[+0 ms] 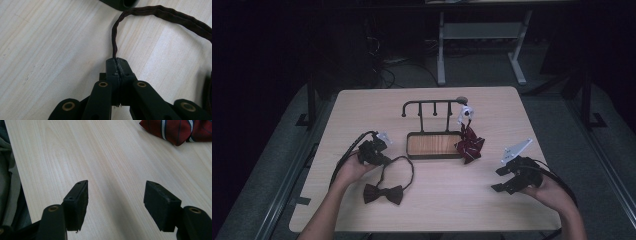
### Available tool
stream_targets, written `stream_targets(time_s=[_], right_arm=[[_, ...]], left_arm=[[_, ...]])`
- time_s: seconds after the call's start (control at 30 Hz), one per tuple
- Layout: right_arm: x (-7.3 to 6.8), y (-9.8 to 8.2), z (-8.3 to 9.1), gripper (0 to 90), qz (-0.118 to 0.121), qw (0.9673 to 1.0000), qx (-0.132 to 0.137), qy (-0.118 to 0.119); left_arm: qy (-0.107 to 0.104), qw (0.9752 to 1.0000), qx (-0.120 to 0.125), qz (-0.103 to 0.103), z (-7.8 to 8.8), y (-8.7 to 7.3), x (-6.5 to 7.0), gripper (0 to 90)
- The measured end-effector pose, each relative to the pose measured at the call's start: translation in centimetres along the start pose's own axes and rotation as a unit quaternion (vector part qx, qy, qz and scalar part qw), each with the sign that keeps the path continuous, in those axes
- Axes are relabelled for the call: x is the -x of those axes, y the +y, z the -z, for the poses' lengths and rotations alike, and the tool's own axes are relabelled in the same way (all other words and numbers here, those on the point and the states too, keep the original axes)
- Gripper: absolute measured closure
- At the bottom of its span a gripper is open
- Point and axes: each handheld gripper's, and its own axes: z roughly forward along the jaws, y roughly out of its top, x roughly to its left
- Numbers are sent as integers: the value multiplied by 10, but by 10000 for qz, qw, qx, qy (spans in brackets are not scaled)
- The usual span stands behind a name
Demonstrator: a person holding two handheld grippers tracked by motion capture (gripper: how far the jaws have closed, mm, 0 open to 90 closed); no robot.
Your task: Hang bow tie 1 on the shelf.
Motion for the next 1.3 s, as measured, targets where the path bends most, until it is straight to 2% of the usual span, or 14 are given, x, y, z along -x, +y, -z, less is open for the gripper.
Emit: stream_targets(time_s=[0.07,0.13,0.33,0.4,0.8,1.0,1.23,1.3], right_arm=[[0,0,0,359,-3,10000,10,1],[0,-1,0,358,-13,10000,23,2],[1,-1,-1,362,6,10000,-2,18],[1,-1,-1,362,-2,10000,-12,21],[0,-2,-1,353,-30,10000,-13,-12],[0,-2,-1,347,-19,10000,-5,-21],[0,-2,-1,341,-6,10000,17,-49],[0,-2,-1,341,-24,10000,4,-43]], left_arm=[[-38,10000,13,-17,2,0,0,888],[-64,9999,-73,-46,5,1,1,888],[-103,9998,29,-178,20,8,7,889],[-105,9996,-26,-254,24,9,8,889],[-238,9990,4,-366,50,9,13,890],[-271,9986,-57,-457,58,8,16,890],[-279,9982,-28,-537,70,10,20,890],[-298,9983,23,-505,73,11,21,890]])
